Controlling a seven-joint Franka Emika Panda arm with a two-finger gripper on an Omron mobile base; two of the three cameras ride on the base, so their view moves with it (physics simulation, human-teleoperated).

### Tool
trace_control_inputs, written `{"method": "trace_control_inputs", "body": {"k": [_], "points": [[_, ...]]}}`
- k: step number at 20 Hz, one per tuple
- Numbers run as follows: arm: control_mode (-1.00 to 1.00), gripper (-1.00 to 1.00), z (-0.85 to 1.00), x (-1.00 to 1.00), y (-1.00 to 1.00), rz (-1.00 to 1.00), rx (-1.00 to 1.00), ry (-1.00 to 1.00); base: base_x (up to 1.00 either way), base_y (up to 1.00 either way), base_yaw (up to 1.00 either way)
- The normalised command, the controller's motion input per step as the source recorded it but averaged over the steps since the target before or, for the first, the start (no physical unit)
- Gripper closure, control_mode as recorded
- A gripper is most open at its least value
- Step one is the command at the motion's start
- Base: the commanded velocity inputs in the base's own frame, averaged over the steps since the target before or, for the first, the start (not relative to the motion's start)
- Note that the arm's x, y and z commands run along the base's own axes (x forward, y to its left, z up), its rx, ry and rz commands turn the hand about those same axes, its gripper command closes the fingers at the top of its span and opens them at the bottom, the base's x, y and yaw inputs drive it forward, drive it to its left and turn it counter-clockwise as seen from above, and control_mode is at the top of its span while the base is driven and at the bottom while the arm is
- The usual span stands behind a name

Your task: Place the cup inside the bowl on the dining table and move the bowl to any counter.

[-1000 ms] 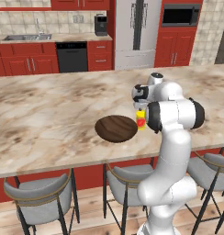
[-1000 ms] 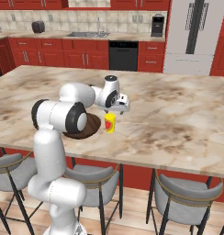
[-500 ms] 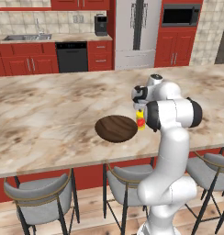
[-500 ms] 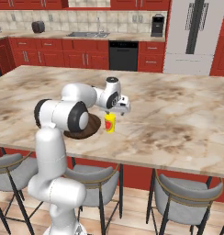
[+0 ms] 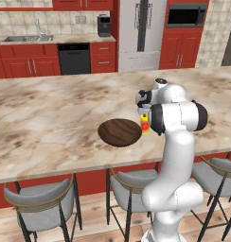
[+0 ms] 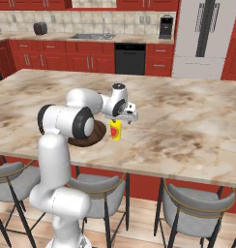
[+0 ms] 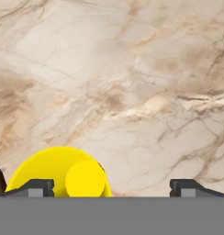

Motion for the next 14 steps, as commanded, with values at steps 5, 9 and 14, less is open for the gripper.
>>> {"method": "trace_control_inputs", "body": {"k": [5, 9, 14], "points": [[-1.00, -1.00, -0.12, 0.00, -0.01, 0.00, 0.00, 0.01, 0.00, 0.00, 0.00], [-1.00, -1.00, -0.11, 0.00, 0.00, 0.00, 0.00, 0.01, 0.00, 0.00, 0.00], [-1.00, -1.00, -0.11, 0.00, 0.00, 0.00, 0.00, 0.02, 0.00, 0.00, 0.00]]}}
